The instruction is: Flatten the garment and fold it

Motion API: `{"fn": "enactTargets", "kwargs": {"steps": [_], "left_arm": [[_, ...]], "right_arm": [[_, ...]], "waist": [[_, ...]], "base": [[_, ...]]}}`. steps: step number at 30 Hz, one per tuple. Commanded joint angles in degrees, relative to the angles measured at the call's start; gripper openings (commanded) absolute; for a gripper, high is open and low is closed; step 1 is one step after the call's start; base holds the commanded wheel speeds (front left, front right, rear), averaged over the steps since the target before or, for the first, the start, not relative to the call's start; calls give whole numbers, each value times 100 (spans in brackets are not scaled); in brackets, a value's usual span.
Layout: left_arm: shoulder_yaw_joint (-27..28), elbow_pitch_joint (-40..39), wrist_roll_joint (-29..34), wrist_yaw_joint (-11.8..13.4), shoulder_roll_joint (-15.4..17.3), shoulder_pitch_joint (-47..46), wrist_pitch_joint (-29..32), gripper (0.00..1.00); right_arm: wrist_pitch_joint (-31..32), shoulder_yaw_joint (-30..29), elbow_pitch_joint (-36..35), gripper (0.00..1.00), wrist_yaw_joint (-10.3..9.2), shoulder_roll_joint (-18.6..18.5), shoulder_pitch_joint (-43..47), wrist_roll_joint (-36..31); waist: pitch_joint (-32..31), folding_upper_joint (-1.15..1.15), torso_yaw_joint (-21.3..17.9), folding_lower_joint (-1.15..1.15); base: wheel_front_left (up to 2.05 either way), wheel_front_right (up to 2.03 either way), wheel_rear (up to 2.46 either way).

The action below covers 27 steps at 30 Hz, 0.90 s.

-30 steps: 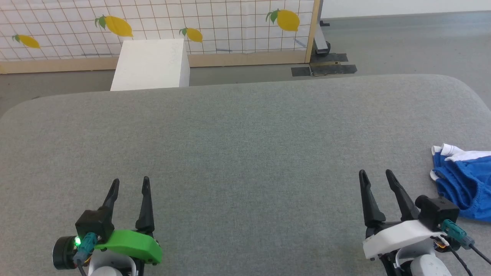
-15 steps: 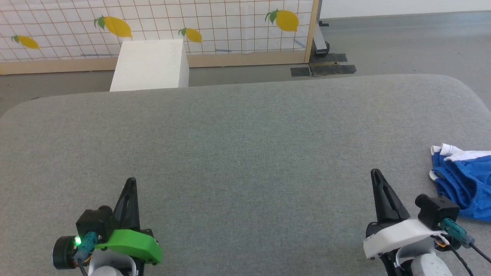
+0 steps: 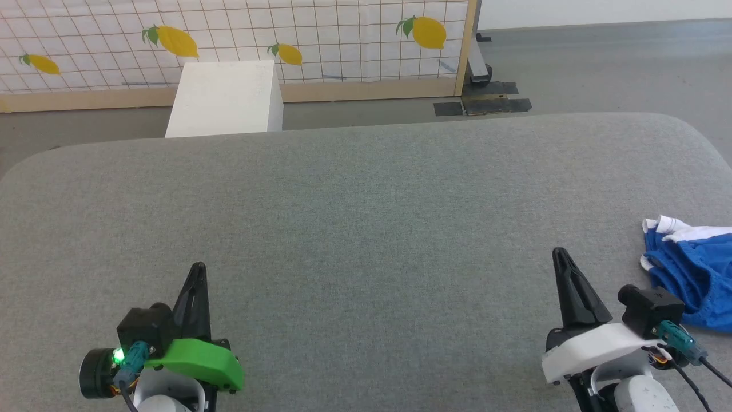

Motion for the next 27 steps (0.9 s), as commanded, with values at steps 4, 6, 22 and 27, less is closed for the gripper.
{"fn": "enactTargets", "kwargs": {"steps": [4,6,22,27], "left_arm": [[-26,-76,60,60,-8,49,84,0],[-33,-95,69,70,-9,53,107,0],[-90,-247,139,145,-14,90,292,0],[-107,-293,161,168,-15,101,349,0]], "right_arm": [[73,-13,-102,0,-2,0,89,-118],[96,-16,-128,0,-2,0,97,-142],[280,-39,-336,0,-3,1,155,-334],[337,-46,-399,0,-3,1,173,-393]], "waist": [[-7,0,4,0],[-10,0,5,0],[-35,0,18,0],[-43,0,22,0]], "base": [[0,0,0],[0,0,0],[0,0,0],[0,0,0]]}}
